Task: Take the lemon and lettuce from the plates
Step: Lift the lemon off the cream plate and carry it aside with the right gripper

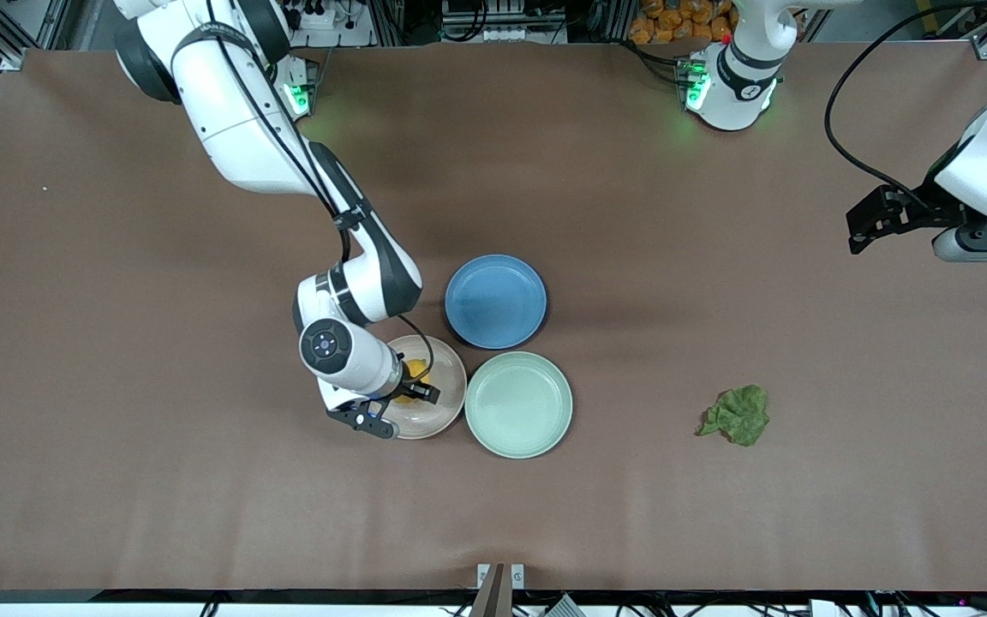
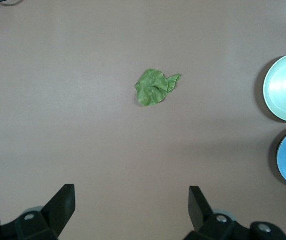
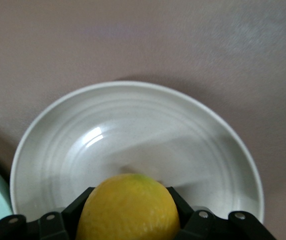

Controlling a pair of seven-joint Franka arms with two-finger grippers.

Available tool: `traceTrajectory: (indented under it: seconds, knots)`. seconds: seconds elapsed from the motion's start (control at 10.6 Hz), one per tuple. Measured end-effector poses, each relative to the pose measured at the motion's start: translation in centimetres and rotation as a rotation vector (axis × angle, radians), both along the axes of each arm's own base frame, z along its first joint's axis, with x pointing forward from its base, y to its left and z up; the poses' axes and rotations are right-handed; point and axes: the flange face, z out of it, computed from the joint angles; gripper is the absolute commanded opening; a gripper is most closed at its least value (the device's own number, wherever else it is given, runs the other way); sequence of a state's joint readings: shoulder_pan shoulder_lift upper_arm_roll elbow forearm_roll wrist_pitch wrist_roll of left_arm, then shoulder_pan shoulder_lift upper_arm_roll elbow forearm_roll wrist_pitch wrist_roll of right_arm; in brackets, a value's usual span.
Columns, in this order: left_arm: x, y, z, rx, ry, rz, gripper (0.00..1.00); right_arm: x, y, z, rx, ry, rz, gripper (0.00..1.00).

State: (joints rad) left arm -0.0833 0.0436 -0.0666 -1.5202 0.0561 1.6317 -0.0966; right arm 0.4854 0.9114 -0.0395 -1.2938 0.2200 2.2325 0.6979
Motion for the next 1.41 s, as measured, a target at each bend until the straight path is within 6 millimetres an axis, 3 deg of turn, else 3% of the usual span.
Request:
traceTrajectory:
  seconds: [0.28,0.75,1.41]
  knots:
    - [0.0,0.0,0.0,0.000,-0.001,0.000,1.00,1.3,-1.7,1.8,-0.008,0.035,0.027,0.51]
    - [0.0,0.0,0.0,0.000,0.000,0.001,1.00,4.1,-7.6,6.2,-0.006,0.097,0.081,0.51]
    - [0.0,0.0,-0.2,0.001,0.005,0.000,1.00,5.3,-15.8,7.9,-0.007,0.157,0.236,0.51]
